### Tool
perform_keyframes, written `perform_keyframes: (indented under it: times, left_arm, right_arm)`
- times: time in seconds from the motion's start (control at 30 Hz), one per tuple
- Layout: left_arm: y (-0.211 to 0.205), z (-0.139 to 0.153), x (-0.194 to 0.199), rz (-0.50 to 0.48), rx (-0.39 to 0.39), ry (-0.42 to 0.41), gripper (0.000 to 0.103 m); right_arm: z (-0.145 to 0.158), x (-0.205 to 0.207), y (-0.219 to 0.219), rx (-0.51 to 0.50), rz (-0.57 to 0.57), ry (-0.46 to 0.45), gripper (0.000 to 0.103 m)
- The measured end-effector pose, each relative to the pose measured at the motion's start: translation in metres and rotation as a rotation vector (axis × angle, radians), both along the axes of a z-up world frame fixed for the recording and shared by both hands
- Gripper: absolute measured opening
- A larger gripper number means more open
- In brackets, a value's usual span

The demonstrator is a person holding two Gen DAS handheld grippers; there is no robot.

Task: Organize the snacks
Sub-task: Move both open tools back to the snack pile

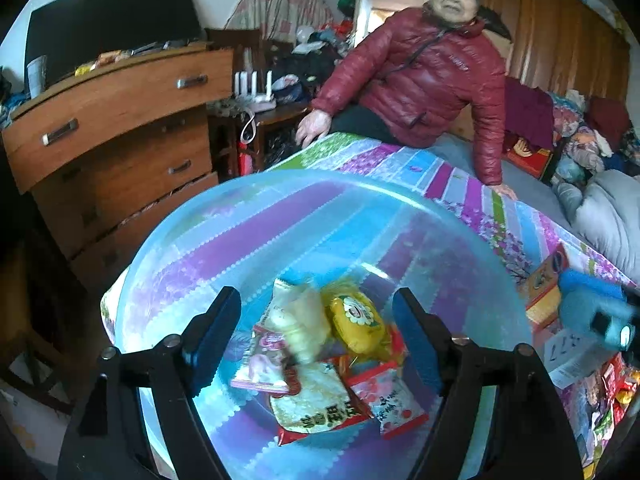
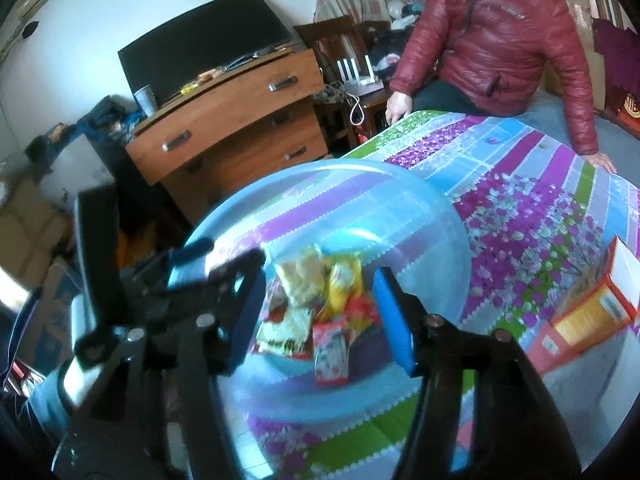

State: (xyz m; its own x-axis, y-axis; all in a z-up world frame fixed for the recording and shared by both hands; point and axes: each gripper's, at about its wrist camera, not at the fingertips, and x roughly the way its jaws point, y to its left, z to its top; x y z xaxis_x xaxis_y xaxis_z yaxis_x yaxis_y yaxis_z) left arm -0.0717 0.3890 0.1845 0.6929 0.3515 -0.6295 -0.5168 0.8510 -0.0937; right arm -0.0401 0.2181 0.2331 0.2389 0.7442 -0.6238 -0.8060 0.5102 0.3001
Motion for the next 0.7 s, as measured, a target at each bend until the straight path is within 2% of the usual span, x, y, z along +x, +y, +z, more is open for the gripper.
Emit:
perform_keyframes:
  times: [0.1, 0.2, 0.23, 0.3, 0.37, 0.43, 0.6, 0.7]
  left_arm:
    - [-0.013, 0.009, -0.008, -0.058, -0.016, -0.042, 0.08]
    - [-0.037, 0.022, -0.013, -0.107, -0.005, -0.074, 0.08]
    - [-0.046, 0.026, -0.014, -0.122, -0.001, -0.087, 0.08]
    - [-0.067, 0.037, -0.018, -0.165, 0.001, -0.121, 0.08]
    - [-0.087, 0.045, -0.02, -0.208, 0.0, -0.146, 0.08]
    - [-0.113, 0.052, -0.022, -0.261, 0.003, -0.166, 0.08]
    - [-0.178, 0.056, -0.018, -0.403, 0.009, -0.16, 0.08]
    - [-0.211, 0.051, -0.012, -0.468, 0.021, -0.123, 0.08]
  right_arm:
    - [-0.01, -0.024, -0.031, -0.014, -0.024, -0.03, 0.058]
    - [-0.035, -0.049, -0.08, -0.081, -0.092, -0.084, 0.058]
    - [-0.048, -0.054, -0.103, -0.118, -0.127, -0.077, 0.058]
    - [-0.076, -0.055, -0.157, -0.157, -0.195, 0.021, 0.057]
    - [-0.091, -0.054, -0.21, -0.172, -0.296, 0.066, 0.05]
    - [-0.102, -0.051, -0.284, -0.184, -0.478, 0.099, 0.044]
    - [-0.104, -0.049, -0.49, -0.059, -1.04, 0.156, 0.045]
    - [-0.113, -0.051, -0.565, 0.04, -1.244, 0.205, 0.046]
